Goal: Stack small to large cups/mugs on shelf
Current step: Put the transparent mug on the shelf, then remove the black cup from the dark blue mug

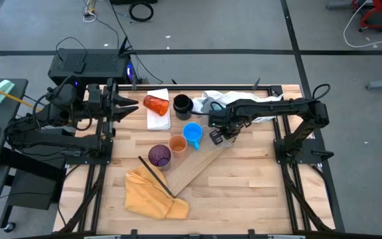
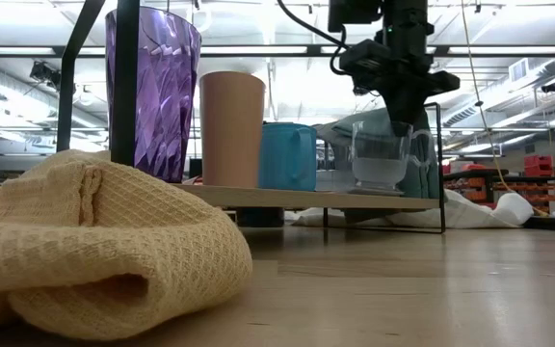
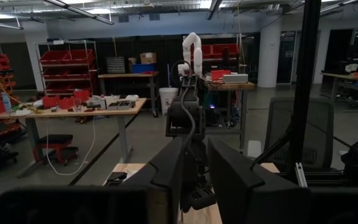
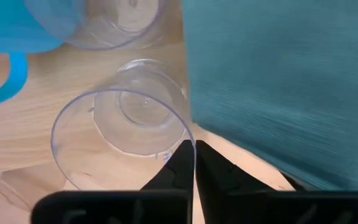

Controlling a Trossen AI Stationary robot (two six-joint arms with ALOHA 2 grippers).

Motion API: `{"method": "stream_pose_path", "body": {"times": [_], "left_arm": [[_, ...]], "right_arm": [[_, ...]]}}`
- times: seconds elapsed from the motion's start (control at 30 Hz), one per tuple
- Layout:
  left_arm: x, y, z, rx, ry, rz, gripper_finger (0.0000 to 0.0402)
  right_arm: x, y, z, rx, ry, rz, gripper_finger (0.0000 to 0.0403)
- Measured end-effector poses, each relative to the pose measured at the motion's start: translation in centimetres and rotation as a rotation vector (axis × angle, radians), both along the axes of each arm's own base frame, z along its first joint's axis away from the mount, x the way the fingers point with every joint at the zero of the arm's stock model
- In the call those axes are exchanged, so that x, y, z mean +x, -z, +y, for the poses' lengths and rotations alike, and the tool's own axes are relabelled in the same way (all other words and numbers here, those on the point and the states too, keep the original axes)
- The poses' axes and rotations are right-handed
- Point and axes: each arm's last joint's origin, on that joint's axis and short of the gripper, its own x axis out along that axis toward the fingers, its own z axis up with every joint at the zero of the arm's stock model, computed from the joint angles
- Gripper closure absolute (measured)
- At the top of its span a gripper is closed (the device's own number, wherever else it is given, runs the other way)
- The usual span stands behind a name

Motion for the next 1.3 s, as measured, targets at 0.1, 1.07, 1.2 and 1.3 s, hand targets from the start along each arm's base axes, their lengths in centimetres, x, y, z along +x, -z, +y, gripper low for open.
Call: {"method": "stream_pose_path", "body": {"times": [0.1,1.07,1.2,1.3], "left_arm": [[0.0,0.0,0.0,0.000,0.000,0.000,0.0323],[0.0,0.2,0.0,-0.002,0.000,0.016,0.0313],[0.0,0.1,0.0,-0.001,0.000,0.015,0.0318],[0.0,0.1,0.0,-0.001,0.000,0.014,0.0321]], "right_arm": [[0.1,0.0,0.0,-0.001,-0.003,-0.013,0.0369],[-0.2,-6.8,2.7,-0.089,-0.061,-0.273,0.0345],[1.3,-9.3,2.7,-0.173,-0.230,-0.477,0.0345],[2.7,-10.8,2.4,-0.273,-0.444,-0.636,0.0345]]}}
